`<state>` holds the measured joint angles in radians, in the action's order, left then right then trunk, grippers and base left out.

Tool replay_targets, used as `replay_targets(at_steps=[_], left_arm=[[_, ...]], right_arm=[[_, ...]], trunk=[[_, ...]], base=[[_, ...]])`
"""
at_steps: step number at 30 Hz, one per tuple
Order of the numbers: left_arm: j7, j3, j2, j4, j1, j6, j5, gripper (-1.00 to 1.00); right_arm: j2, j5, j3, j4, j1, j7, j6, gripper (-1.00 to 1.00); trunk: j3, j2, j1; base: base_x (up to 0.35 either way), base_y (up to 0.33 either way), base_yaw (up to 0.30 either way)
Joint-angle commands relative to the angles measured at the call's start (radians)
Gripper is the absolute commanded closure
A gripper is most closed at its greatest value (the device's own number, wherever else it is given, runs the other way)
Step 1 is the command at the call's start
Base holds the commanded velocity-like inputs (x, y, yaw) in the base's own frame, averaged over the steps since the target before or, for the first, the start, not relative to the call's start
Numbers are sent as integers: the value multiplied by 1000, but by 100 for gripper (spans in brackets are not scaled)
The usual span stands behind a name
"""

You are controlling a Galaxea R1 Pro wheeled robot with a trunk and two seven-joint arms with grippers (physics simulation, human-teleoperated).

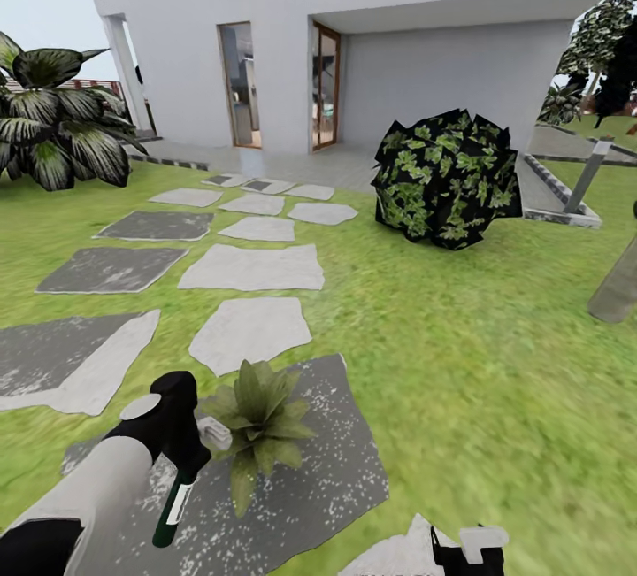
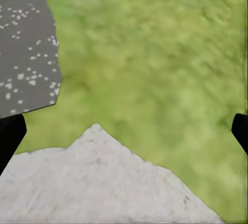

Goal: Pick up the pesticide atomizer in the garden and spray insectifuge to fully cover both potted plants in the garden.

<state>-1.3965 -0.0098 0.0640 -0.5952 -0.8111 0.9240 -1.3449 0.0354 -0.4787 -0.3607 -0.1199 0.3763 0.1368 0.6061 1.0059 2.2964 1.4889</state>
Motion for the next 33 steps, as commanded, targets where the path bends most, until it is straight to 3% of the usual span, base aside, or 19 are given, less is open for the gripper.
replay_targets(at_steps=[1, 5, 8, 25, 31, 33], left_arm=[[-17, -19, 0, -1, 0, 10, -7, 100], [-123, -94, 2, -2, -8, 8, -11, 100], [-139, -124, 0, -8, -13, 9, -10, 100], [-147, -130, -3, -18, -16, 11, -11, 100], [-147, -131, -4, -21, -17, 12, -10, 100], [-146, -131, -15, -22, -19, 12, -11, 100]], right_arm=[[0, -11, -3, 2, 1, 7, 2, -100], [0, -12, -3, 2, 1, 7, 2, -100], [0, -12, -3, 2, 1, 6, 2, -100], [1, -14, -3, 2, 1, 5, 1, -100], [1, -14, -2, 2, 1, 5, 1, -100], [1, -14, -2, 2, 1, 4, 1, -100]], trunk=[[1, 0, 0], [1, 0, 0], [1, 0, 0], [1, 0, 0], [1, 0, 0], [1, 0, 0]], base=[[0, 0, -126], [0, 0, -21], [0, 0, -3], [112, -68, 4], [12, -6, 209], [1, -1, 249]])
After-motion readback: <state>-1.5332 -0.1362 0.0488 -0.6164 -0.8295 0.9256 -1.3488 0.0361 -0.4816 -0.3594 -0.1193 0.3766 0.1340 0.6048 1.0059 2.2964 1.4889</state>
